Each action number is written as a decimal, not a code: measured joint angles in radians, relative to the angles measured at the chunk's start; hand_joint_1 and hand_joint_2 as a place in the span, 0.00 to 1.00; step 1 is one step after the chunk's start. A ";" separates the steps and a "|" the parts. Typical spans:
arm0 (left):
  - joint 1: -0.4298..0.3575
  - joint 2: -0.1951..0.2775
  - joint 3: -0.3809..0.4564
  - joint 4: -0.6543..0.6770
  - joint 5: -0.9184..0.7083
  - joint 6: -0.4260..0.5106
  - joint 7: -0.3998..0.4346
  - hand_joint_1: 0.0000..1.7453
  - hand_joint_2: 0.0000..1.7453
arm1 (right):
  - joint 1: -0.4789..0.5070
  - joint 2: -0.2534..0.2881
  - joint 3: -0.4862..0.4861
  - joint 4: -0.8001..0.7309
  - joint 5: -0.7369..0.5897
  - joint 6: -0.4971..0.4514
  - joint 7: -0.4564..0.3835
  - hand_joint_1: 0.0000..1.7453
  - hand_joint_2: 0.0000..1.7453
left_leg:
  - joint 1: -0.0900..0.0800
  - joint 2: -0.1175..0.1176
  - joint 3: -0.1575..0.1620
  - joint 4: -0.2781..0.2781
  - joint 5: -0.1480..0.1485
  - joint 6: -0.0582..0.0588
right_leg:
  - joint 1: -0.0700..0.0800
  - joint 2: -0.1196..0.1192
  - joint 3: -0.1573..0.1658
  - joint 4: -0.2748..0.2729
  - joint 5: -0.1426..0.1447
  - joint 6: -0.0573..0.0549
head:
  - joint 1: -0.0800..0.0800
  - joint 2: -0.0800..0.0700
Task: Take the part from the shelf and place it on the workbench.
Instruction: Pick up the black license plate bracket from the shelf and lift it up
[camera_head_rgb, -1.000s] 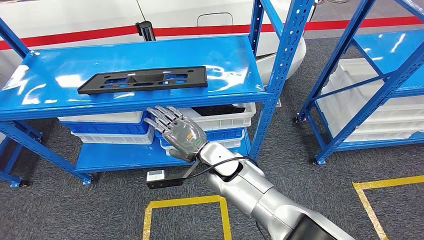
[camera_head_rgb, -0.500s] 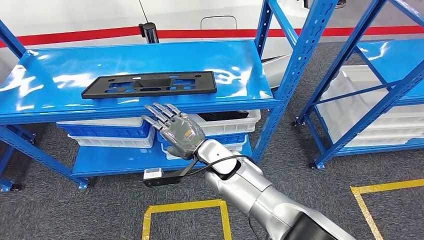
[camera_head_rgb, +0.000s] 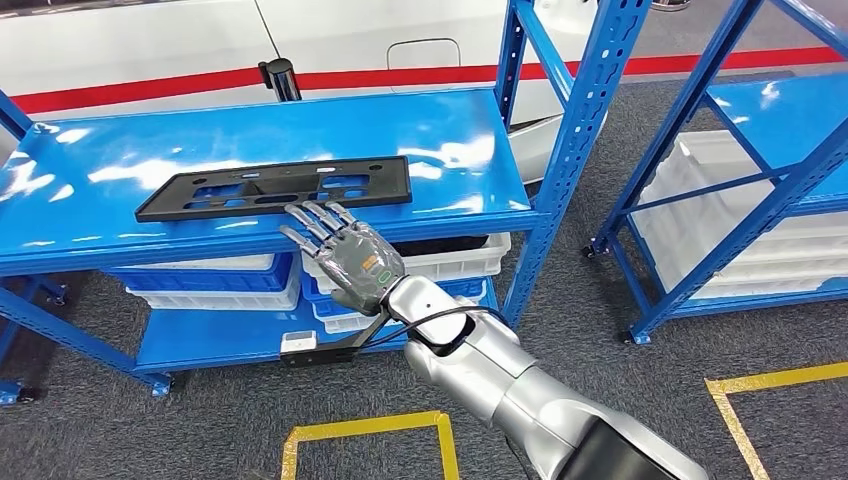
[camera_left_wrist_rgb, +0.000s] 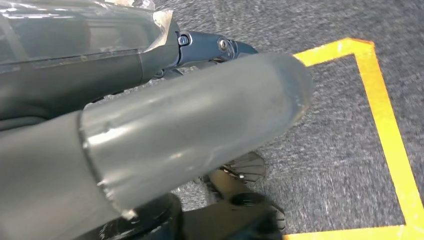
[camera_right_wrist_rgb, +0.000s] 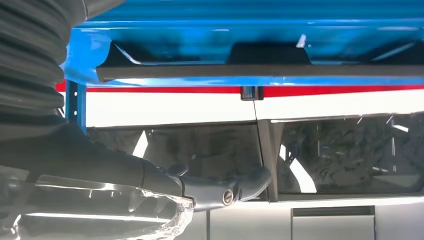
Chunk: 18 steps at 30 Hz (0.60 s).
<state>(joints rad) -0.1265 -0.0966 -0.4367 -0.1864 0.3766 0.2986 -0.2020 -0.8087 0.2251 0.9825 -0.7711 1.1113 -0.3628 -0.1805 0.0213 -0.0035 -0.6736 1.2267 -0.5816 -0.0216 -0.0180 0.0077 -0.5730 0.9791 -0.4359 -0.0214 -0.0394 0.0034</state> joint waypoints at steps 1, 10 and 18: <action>0.000 0.000 0.000 0.000 -0.001 -0.001 0.002 0.00 0.00 | 0.000 0.001 0.000 0.011 0.002 0.000 0.002 0.00 1.00 | 0.003 0.000 -0.032 0.037 0.001 -0.004 | 0.000 0.001 0.005 0.000 -0.005 0.000 | 0.000 0.000; -0.007 0.005 0.000 0.001 -0.003 -0.006 0.011 0.00 0.00 | -0.023 0.029 0.000 0.097 0.012 0.004 0.027 0.00 1.00 | 0.002 0.002 0.064 -0.235 0.163 0.020 | 0.007 0.005 0.046 -0.003 -0.052 0.046 | -0.002 0.000; -0.009 0.006 0.000 0.002 -0.004 -0.008 0.013 0.00 0.00 | -0.034 0.047 -0.001 0.186 0.021 0.036 0.054 0.00 1.00 | -0.013 -0.004 0.109 -0.246 0.134 0.061 | 0.010 0.001 -0.152 0.279 -0.104 0.050 | 0.003 0.000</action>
<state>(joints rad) -0.1358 -0.0901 -0.4369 -0.1839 0.3728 0.2908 -0.1889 -0.8426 0.2719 0.9812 -0.5853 1.1320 -0.3272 -0.1263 0.0084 -0.0074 -0.5647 0.9806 -0.4475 0.0396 -0.0083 0.0082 -0.7247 1.2580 -0.5397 0.0287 -0.0368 0.0034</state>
